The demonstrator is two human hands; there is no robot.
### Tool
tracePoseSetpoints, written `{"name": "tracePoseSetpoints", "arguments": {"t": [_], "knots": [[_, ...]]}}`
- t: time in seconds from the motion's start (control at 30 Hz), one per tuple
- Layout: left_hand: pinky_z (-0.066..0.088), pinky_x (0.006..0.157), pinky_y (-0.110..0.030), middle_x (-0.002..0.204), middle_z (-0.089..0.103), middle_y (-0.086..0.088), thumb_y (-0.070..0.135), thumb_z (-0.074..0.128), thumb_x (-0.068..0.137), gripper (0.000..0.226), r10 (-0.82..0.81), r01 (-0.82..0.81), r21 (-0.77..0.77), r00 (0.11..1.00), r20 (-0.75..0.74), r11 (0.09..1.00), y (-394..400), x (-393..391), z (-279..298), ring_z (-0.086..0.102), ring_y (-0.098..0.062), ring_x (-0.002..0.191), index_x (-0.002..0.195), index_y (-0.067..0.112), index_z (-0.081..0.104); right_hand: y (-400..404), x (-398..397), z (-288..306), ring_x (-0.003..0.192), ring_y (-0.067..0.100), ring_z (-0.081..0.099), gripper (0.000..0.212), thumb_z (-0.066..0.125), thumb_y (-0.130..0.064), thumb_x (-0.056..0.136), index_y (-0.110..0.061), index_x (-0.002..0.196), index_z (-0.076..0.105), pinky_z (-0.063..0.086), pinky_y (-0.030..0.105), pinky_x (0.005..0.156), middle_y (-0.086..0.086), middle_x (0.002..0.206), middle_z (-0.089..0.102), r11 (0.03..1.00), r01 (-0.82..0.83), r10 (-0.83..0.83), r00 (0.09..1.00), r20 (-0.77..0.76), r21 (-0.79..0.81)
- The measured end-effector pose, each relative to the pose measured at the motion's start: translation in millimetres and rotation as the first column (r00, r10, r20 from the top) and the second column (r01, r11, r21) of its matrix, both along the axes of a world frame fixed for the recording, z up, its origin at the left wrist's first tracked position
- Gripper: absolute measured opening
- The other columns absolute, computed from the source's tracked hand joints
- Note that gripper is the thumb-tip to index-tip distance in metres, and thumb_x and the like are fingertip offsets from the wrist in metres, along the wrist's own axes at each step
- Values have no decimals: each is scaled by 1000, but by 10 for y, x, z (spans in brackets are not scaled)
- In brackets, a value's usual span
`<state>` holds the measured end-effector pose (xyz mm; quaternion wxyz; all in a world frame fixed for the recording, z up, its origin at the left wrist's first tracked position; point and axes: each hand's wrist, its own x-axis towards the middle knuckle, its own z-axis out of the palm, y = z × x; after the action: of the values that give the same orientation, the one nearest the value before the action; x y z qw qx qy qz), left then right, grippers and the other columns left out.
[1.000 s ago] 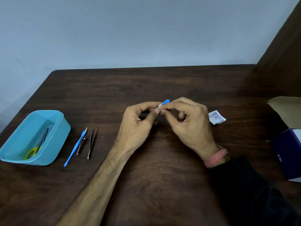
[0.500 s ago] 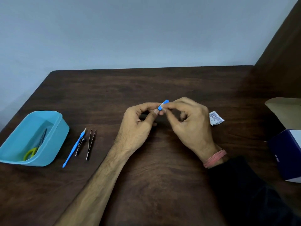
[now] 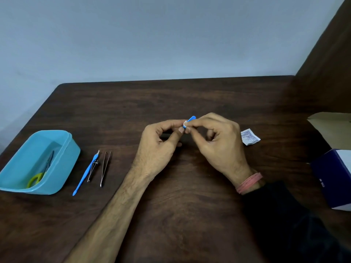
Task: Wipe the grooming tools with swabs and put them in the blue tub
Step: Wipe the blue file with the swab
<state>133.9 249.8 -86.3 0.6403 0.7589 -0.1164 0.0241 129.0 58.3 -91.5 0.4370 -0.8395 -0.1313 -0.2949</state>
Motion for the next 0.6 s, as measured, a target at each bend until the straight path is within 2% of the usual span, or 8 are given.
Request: {"name": "tracePoseSetpoints", "arguments": {"t": [0.1,0.2,0.37,0.47,0.6], "knots": [[68,86,-33,110,85,9,13,68,110,23,-23,23,20,1000,-10,1000,0,-4,-1,77,-10,116,121,23,85,-25,6,6,49,17,51,12,87,-13,94,-23,98,88,38,19,56,-13,96,78,997,62,-62,998,-3,44],[67,83,-31,110,85,6,10,66,111,24,-7,6,-14,1000,-18,1000,6,-5,2,78,-14,114,121,21,85,12,-20,-5,48,17,49,12,86,-13,94,-24,99,88,37,20,54,-12,96,77,1000,-15,15,1000,7,-21],[68,84,-32,117,85,11,11,73,107,27,-26,25,-45,999,-25,999,-9,-15,12,78,-9,118,126,27,83,-36,19,10,51,12,51,13,87,-10,92,-22,98,87,38,17,57,-15,90,75,994,85,-83,996,-28,62],[67,82,-30,118,85,9,7,80,100,31,-16,10,-115,999,-52,993,-15,-6,13,80,-12,113,127,24,83,-18,0,29,52,14,50,14,86,-10,93,-22,99,85,36,15,56,-16,89,73,996,37,-31,997,-73,80],[67,82,-32,107,87,3,11,86,96,35,-7,0,-102,997,-74,995,-9,-2,20,83,-16,99,129,23,82,-32,21,20,50,18,48,12,87,-15,94,-25,101,85,36,22,53,-11,92,78,980,48,-28,994,-109,191]]}}
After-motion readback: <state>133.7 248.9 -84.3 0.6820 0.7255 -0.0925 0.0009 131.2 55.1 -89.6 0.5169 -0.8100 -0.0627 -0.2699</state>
